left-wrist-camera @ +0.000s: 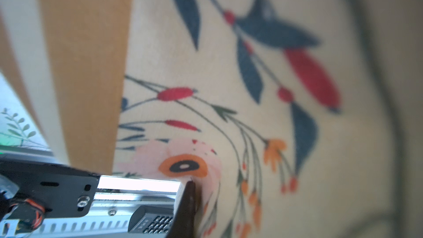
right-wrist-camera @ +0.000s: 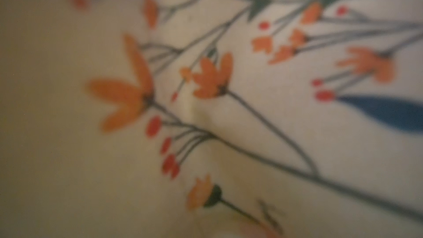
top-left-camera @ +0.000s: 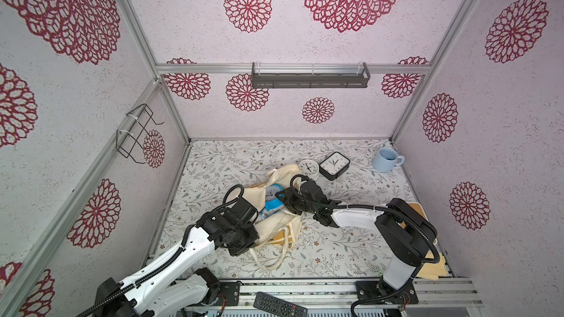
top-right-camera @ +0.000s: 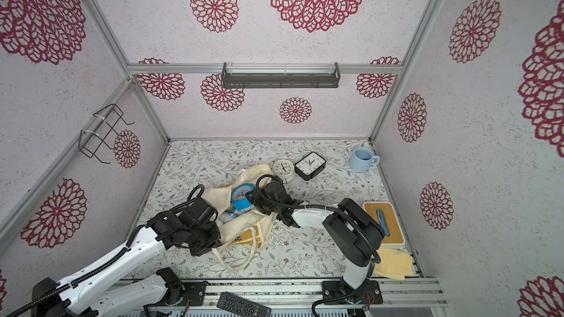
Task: Take the alarm clock out of the canvas bag
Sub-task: Pick up the alarm from the canvas bag, then place the alarm at the center of the board.
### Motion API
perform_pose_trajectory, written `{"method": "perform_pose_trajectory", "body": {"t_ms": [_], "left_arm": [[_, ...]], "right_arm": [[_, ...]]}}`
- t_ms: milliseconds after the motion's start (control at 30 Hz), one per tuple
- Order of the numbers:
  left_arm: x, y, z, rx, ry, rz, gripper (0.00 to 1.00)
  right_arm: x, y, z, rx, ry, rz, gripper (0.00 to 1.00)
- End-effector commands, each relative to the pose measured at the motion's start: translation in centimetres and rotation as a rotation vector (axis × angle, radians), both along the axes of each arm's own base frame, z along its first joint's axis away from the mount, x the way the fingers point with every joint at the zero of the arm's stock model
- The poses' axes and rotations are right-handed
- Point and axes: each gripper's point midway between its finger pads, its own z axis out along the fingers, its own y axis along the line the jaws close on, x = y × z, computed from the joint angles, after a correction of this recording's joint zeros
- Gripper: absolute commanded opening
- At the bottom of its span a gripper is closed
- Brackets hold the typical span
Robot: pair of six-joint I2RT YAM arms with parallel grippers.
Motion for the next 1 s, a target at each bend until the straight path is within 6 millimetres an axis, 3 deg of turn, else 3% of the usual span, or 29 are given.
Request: {"method": "perform_pose_trajectory", "body": {"t_ms": [0, 100, 300, 600, 767, 967], "left_arm": [[0.2, 0.8, 1.2, 0.038, -0.031, -0.005, 0.05], [0.8, 1.3, 2.1, 0.075, -0.069, -0.023, 0.05], [1.7, 3.4, 3.8, 0.190, -0.116, -0.067, 0.05], [4.4, 4.5, 5.2, 0.186, -0.179, -0.010, 0.05], [5.8, 4.6, 5.8, 0.190, -0.205, 0.001, 0.05], [6.8, 4.6, 6.4, 0.189, -0.230, 0.003, 0.06]], "right_arm": [[-1.3, -1.6, -3.1, -0.163, 0.058, 0.030, 0.47], [-1.0, -1.5, -0.9, -0.177, -0.012, 0.054, 0.43], [-1.3, -1.4, 6.2, -0.171, -0.197, 0.145, 0.39], [-4.3, -4.5, 12.8, -0.198, -0.312, 0.228, 0.38], [-5.0, -7.2, 17.2, -0.153, -0.383, 0.193, 0.36], [-3.4, -12.3, 21.6, -0.104, -0.436, 0.040, 0.36]]}}
